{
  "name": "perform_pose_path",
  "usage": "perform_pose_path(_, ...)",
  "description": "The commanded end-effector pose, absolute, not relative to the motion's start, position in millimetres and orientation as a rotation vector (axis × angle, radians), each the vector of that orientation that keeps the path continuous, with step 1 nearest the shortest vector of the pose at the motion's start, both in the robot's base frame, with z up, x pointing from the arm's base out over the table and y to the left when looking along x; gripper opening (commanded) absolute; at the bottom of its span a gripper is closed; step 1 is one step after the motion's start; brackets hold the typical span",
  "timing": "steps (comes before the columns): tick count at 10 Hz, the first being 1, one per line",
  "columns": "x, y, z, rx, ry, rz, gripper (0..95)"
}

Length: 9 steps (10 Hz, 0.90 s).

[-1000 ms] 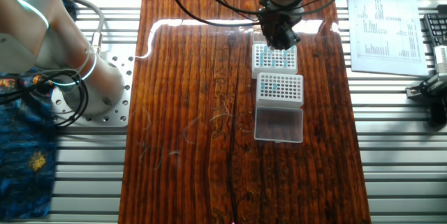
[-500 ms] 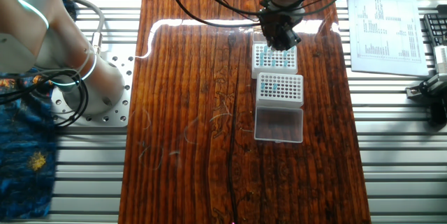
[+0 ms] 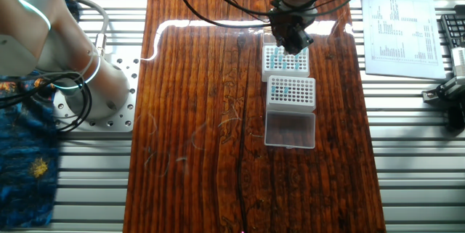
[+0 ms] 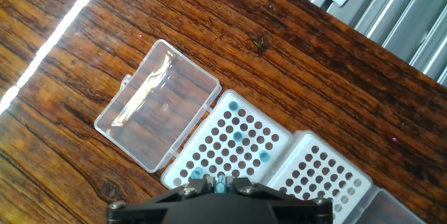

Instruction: Transfer all medium pipette tips from one holder to another

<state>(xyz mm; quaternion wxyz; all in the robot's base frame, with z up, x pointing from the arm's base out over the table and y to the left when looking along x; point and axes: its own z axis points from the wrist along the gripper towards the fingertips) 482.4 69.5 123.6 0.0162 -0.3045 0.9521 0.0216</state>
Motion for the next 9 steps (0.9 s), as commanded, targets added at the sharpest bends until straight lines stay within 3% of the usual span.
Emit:
perform_pose_path(1,482.3,70.3,127.0,-0.974,2.991,0.074,19.0)
perform_pose_path(2,482.1,70.6,128.3,-0.976,3.011,0.078,0.0)
perform_pose_path(9,482.2,70.7,128.8,-1.070,3.029,0.098,0.0)
